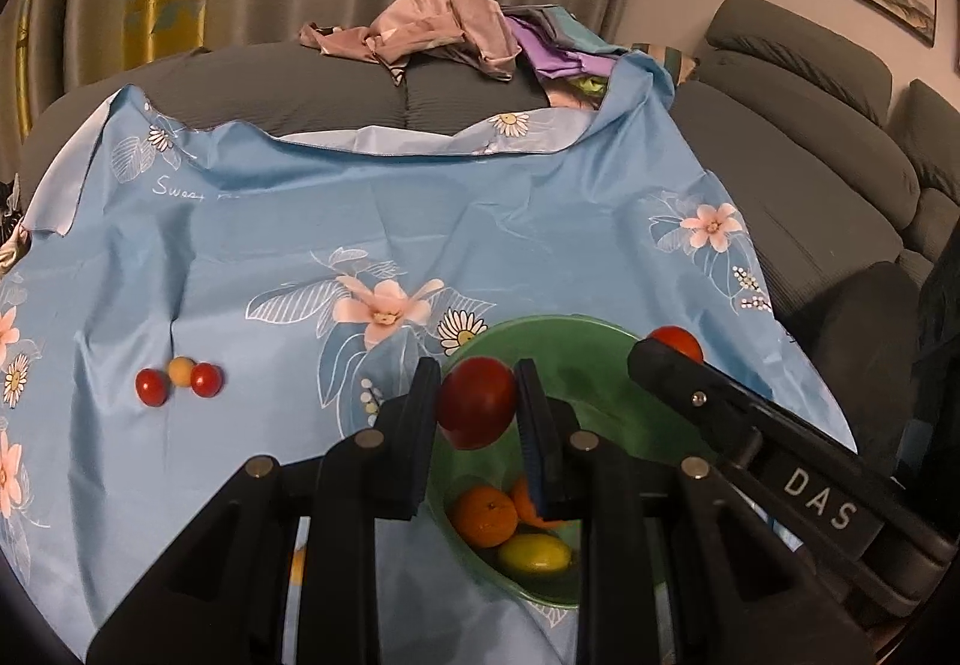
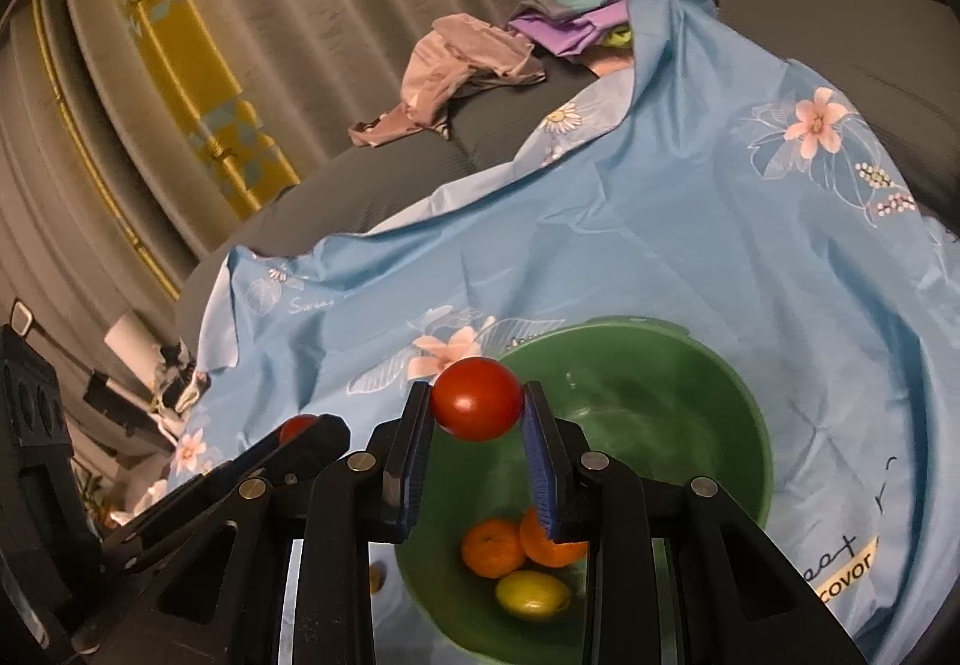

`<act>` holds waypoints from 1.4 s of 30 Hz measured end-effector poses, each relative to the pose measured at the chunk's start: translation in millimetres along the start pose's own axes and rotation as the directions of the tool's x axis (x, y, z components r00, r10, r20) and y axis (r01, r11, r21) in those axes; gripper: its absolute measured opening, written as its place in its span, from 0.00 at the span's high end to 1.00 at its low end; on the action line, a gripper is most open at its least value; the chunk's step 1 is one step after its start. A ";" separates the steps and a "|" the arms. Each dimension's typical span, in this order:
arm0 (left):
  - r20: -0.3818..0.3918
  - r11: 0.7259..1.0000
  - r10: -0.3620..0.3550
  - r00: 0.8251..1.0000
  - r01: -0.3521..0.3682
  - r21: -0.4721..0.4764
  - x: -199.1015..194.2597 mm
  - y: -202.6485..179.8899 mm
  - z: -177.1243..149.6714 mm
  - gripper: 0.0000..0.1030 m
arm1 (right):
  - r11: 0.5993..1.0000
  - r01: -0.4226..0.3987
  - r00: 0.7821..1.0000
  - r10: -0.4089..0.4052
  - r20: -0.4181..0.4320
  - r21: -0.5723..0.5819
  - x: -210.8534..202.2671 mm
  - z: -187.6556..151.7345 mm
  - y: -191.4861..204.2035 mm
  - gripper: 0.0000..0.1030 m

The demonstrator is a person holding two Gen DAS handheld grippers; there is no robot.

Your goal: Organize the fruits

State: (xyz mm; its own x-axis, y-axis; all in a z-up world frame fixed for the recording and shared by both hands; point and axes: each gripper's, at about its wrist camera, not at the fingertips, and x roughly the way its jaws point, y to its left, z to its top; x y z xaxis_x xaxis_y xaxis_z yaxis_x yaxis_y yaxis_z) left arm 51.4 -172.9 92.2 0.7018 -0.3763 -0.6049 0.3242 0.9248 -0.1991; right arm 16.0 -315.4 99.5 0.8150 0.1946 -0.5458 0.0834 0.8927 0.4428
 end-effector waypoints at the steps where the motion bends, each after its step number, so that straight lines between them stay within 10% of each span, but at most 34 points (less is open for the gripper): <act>1: -0.002 1.000 -0.006 1.000 0.006 -0.002 0.9 0.4 -0.1 0.76 | 1.000 0.006 1.000 -0.006 -0.001 0.001 0.1 0.2 -0.7 0.70; 42: -0.229 0.991 -0.107 0.968 0.122 0.049 60.6 -33.5 -32.0 0.75 | 0.976 0.211 0.971 -0.203 -0.128 0.054 29.6 -6.5 -44.6 0.70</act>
State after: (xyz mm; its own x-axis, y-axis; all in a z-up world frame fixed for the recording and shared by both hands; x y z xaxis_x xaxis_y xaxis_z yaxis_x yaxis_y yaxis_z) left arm 62.8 -224.8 37.4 0.4989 -0.4505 -0.7404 0.4378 0.8683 -0.2333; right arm 32.7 -346.8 58.9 0.7006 0.0595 -0.7110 0.2847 0.8904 0.3551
